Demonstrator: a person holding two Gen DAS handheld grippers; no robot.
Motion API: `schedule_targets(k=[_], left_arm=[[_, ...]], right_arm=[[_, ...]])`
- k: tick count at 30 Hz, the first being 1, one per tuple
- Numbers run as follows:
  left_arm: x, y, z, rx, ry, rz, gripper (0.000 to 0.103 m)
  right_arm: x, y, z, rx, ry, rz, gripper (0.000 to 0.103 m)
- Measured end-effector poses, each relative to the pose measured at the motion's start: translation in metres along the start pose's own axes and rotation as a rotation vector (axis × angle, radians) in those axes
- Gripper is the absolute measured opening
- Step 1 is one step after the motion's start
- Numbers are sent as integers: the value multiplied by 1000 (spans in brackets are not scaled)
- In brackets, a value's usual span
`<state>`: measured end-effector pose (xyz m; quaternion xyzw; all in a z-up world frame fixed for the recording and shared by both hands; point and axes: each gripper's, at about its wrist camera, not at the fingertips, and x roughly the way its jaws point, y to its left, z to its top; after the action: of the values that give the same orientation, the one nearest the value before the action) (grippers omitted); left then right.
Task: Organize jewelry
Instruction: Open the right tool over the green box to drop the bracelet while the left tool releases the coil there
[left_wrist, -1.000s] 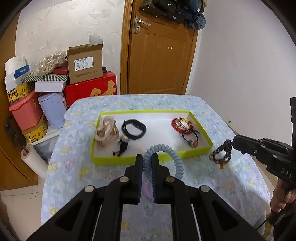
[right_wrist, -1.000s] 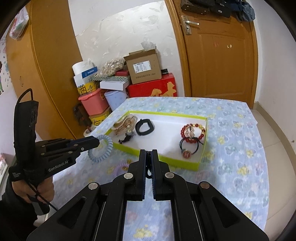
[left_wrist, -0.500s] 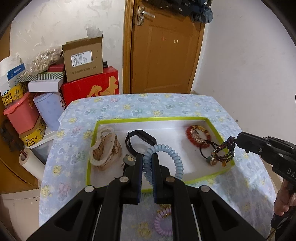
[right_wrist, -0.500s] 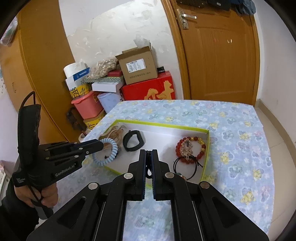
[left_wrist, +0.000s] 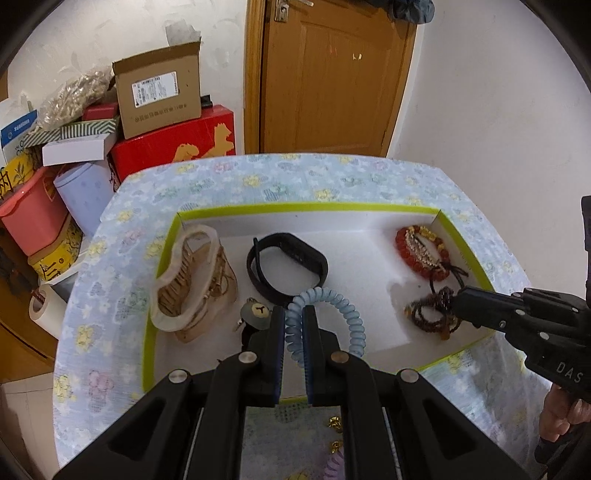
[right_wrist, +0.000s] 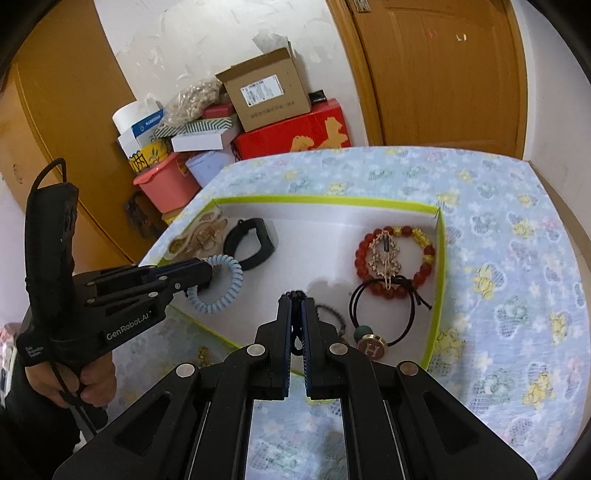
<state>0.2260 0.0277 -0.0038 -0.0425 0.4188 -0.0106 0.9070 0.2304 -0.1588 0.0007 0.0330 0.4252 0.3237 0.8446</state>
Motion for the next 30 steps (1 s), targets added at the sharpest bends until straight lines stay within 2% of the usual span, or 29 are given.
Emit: schedule_targets(k=[9,11,16,21,25,30], left_arm=[[10,2,-6,-17,38,-5,10],[11,3,-7,-24,43,-6,10],[7,5,-10,-26,44,-6,10],[-1,6,-11,-31,32,-10,11],[-10,7,-13,-33,15,-9,18],[-31,7,-21,-47,-12,-13,18]], right_arm=[[8,-2,-6,8,42,1,6],[10,-1,-7,6,52,-4,16],[7,0,-12,9,54,-7,18],[-1,0,-15,13,44,-9,19],[-13,0,-17,20,24,-11,30],[-33,7,-25,11,-8,-25,32]])
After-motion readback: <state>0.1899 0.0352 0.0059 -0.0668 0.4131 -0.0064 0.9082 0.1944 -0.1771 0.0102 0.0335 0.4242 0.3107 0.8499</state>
